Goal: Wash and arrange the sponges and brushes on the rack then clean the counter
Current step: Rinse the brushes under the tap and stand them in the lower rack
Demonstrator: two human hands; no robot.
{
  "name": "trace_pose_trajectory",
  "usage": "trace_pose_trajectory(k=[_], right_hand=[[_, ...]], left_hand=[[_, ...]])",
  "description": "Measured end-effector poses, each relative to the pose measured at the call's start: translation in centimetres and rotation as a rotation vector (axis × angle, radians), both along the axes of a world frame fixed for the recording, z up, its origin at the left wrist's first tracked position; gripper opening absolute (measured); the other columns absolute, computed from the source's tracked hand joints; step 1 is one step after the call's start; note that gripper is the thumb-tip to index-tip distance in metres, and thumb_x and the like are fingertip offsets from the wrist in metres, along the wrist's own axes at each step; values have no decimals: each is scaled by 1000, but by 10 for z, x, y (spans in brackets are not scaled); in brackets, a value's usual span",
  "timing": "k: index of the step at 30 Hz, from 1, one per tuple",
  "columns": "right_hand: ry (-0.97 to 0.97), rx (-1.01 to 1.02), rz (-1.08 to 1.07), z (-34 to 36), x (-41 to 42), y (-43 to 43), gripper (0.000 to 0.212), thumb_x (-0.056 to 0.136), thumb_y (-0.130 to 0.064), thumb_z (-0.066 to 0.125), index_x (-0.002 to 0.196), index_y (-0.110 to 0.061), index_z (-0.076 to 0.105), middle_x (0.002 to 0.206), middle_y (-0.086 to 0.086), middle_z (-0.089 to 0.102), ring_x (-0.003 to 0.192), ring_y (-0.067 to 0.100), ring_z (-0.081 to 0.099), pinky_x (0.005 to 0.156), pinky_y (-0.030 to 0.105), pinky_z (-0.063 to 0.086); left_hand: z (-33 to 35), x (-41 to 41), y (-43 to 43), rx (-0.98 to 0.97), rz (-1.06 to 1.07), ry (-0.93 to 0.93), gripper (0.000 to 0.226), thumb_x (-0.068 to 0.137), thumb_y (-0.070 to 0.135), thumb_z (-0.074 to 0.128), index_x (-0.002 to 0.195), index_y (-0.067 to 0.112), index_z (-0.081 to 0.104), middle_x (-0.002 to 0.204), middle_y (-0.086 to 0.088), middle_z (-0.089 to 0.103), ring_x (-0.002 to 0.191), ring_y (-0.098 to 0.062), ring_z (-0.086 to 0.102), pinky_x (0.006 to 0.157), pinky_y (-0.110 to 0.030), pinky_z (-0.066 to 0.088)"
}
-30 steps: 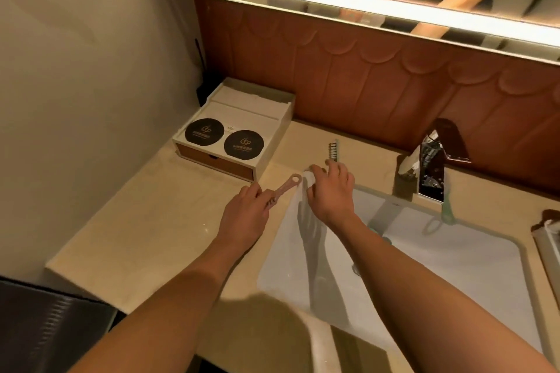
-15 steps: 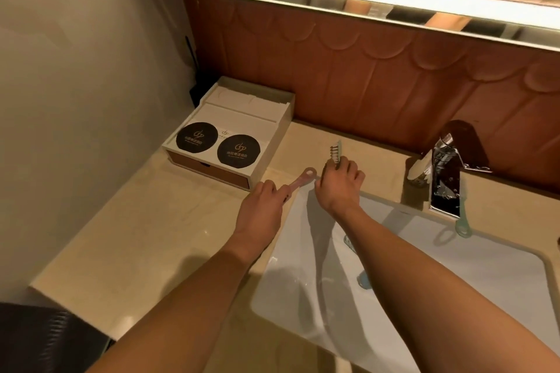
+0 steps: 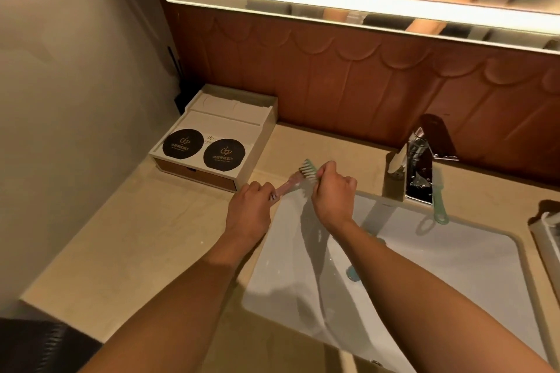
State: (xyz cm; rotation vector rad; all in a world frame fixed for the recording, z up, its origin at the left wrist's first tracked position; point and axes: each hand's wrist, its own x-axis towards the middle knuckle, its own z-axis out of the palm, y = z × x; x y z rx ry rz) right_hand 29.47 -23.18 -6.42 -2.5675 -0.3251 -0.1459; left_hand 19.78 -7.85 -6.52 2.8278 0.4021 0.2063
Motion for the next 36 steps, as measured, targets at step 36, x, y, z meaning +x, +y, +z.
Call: trace_pose_trajectory(k=[36], right_hand=[[84, -217, -118, 60, -147, -348, 36, 105, -28, 41, 138, -18, 52, 125, 8, 65, 114, 31, 59, 92, 45, 51]], left_hand=[[60, -25, -298, -59, -578, -221, 11, 95, 12, 59, 105, 18, 61, 106, -3, 61, 92, -25, 55, 67, -34, 40]])
